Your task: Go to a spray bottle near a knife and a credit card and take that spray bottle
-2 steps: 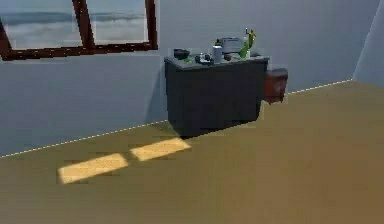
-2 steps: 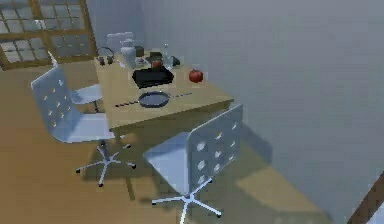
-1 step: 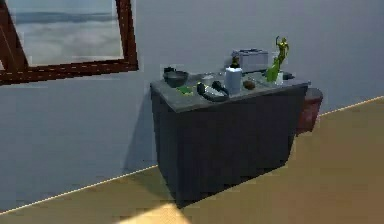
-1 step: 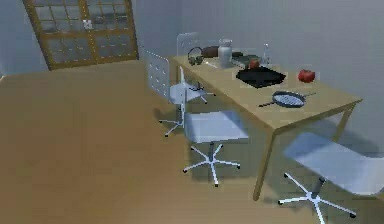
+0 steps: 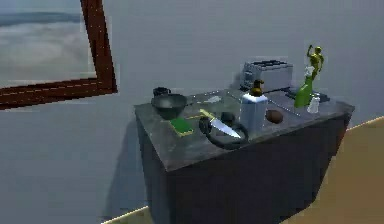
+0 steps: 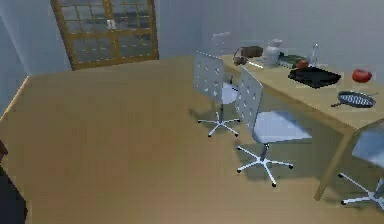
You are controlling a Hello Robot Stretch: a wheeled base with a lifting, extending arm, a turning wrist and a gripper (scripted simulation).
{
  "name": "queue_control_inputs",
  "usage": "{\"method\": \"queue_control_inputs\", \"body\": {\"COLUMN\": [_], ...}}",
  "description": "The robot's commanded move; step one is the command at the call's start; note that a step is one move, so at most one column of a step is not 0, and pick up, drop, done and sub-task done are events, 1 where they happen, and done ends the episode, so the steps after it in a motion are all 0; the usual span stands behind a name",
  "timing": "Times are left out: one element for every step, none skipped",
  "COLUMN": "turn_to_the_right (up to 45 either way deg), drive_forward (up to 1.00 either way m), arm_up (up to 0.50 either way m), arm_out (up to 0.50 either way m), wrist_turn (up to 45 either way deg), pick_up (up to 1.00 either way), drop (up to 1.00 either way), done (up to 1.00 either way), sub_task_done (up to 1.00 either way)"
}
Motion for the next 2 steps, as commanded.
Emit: {"method": "queue_control_inputs", "body": {"turn_to_the_right": [45.0, 18.0], "drive_forward": [0.0, 0.0], "arm_up": [0.0, 0.0], "arm_out": [0.0, 0.0], "wrist_turn": [0.0, 0.0], "pick_up": [0.0, 0.0], "drop": [0.0, 0.0], "done": [0.0, 0.0], "sub_task_done": [0.0, 0.0]}}
